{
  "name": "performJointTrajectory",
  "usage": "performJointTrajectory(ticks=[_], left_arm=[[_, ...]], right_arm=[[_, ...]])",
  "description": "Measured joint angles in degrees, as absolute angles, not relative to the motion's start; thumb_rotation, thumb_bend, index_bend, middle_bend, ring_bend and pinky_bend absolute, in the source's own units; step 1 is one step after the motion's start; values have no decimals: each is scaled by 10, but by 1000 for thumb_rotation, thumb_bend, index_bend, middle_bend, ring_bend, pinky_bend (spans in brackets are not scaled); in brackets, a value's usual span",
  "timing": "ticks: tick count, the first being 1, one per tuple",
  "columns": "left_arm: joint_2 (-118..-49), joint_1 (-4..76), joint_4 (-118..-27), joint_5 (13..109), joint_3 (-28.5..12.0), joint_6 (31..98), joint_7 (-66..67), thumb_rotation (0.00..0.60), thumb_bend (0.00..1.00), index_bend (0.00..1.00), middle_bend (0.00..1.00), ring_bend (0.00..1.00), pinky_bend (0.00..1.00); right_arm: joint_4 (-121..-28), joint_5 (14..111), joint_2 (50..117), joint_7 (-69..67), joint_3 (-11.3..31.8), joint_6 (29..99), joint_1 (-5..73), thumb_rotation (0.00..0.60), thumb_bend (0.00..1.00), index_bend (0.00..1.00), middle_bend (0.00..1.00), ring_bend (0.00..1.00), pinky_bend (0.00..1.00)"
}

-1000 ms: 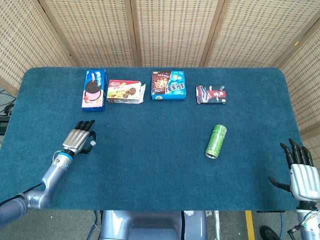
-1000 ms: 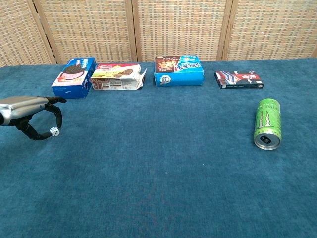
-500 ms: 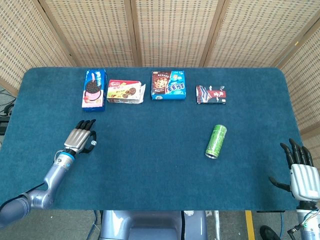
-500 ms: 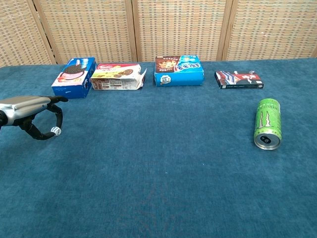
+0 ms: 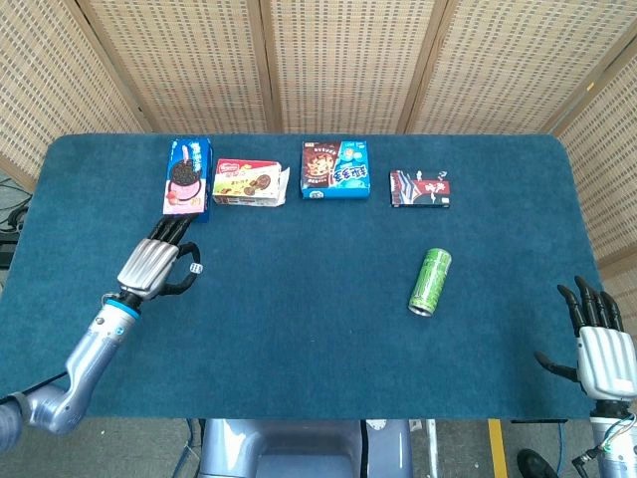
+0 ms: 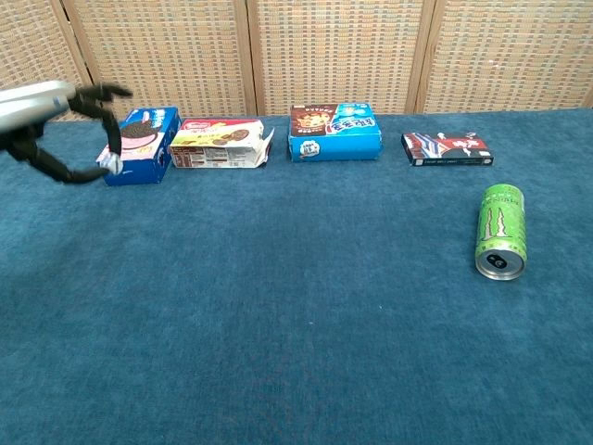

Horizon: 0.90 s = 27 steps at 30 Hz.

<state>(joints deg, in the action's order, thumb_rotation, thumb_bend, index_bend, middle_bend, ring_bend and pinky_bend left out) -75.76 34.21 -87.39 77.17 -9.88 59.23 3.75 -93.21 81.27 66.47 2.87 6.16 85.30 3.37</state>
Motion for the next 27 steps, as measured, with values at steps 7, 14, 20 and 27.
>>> performJointTrajectory(ticks=[7, 14, 20, 27], left_arm=[[-716, 335, -956, 803, -113, 640, 36, 600, 292, 206, 0, 0, 0], [-734, 339, -949, 802, -108, 637, 32, 600, 244, 0, 0, 0, 0], [-732, 336, -946, 805, -109, 653, 30, 600, 257, 0, 0, 0, 0], [-719, 305, -945, 800, -103, 701, 61, 600, 22, 0, 0, 0, 0]], right_arm=[[-932, 812, 664, 26, 61, 851, 34, 600, 0, 103, 0, 0, 0], [-932, 811, 663, 25, 61, 850, 34, 600, 0, 103, 0, 0, 0], [-932, 811, 663, 26, 61, 849, 34, 600, 0, 103, 0, 0, 0], [-932, 810, 663, 26, 61, 849, 34, 600, 0, 103, 0, 0, 0]])
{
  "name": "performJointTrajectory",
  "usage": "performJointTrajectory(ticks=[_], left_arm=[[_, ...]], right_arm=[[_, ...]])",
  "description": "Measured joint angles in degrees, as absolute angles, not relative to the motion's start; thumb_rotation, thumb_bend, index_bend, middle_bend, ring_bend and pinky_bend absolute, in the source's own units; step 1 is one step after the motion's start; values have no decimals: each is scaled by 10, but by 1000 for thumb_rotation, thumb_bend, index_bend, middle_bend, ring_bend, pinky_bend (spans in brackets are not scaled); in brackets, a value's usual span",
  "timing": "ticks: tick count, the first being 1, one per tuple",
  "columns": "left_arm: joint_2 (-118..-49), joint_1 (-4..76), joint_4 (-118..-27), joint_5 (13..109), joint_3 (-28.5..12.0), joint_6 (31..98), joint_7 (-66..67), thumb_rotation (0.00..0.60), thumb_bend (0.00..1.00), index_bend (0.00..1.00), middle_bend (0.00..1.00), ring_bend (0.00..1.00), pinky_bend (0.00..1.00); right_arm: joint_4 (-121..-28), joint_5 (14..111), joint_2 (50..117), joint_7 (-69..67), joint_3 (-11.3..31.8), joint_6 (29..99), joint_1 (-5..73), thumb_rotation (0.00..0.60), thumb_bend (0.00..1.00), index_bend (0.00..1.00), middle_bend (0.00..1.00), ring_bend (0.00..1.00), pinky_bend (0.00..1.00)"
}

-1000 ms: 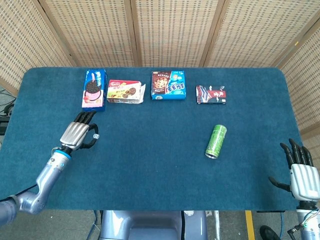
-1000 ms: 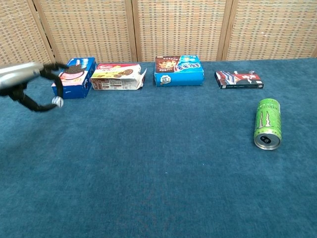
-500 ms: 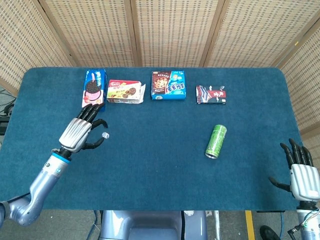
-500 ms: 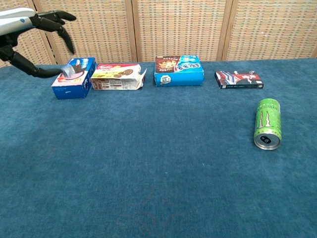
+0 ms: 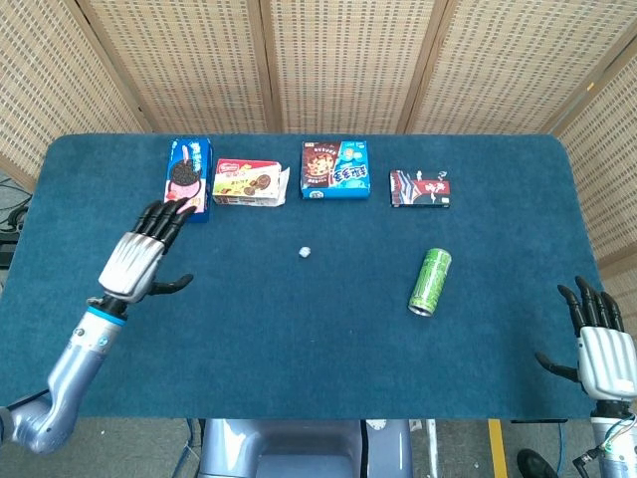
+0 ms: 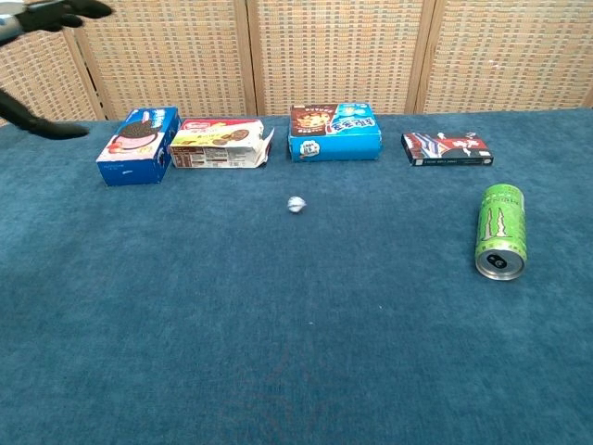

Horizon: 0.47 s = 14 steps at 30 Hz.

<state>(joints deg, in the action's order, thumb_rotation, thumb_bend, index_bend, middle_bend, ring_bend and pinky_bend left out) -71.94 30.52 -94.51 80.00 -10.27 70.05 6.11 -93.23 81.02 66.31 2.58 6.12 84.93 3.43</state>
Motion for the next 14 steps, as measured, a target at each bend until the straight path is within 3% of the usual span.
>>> performJointTrajectory(ticks=[14], left_arm=[[-642, 130, -938, 752, -21, 804, -7, 600, 0, 0, 0, 0, 0]], right_arm=[[-934, 815, 663, 32, 60, 853, 33, 600, 0, 103, 0, 0, 0]])
